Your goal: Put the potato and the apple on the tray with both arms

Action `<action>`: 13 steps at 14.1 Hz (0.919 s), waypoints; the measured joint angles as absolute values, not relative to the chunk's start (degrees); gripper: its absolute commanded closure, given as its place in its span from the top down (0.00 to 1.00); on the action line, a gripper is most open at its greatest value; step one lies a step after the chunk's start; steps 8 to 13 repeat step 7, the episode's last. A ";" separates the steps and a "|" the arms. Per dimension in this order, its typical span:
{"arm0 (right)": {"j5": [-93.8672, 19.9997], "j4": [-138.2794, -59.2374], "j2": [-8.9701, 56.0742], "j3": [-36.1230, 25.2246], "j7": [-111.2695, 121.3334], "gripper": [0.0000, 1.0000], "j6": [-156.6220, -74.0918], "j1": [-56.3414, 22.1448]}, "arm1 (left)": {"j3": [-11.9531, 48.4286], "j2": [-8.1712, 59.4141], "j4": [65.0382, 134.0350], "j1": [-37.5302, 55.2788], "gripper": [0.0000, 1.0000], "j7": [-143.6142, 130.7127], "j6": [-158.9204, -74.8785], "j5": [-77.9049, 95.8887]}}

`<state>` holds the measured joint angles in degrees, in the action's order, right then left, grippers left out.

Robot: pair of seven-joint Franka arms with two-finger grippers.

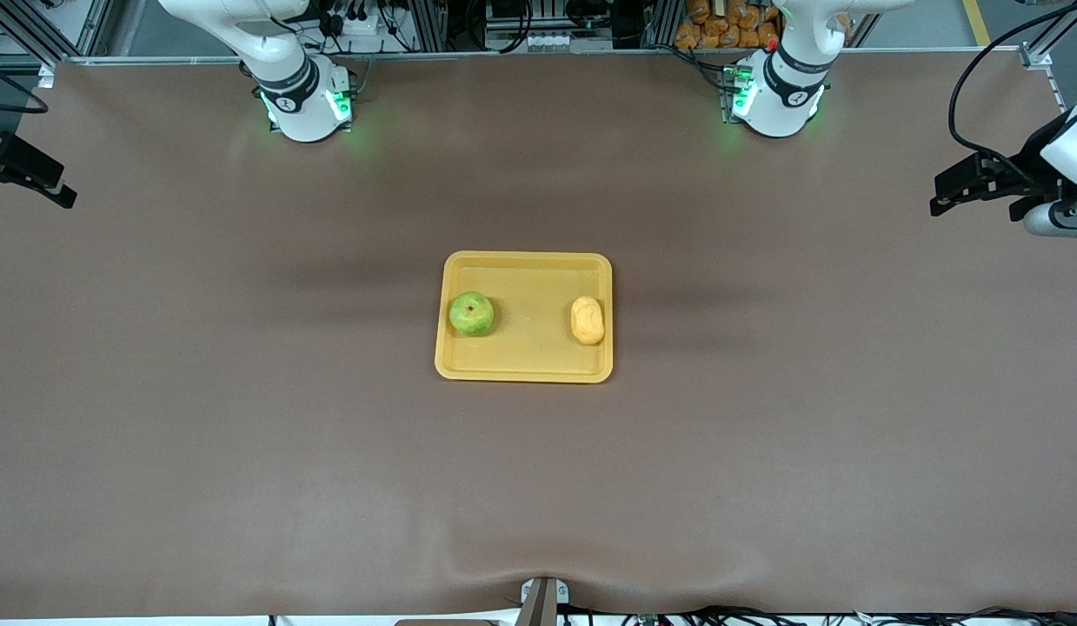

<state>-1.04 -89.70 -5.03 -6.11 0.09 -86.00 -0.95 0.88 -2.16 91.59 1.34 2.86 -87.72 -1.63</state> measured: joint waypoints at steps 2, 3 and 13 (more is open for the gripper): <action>-1.04 -89.64 -4.60 -6.00 0.10 1.00 -86.00 -0.95 | 0.88 -2.16 91.59 1.34 1.00 2.86 -87.72 -1.63; -1.04 -89.60 -4.31 -5.92 0.10 1.00 -85.99 -0.95 | 0.88 -2.16 91.59 1.34 1.00 2.86 -87.72 -1.63; -1.03 -88.78 -3.23 -5.82 0.10 1.00 -85.91 -0.95 | 0.89 -2.16 91.59 1.35 1.00 2.86 -87.72 -1.63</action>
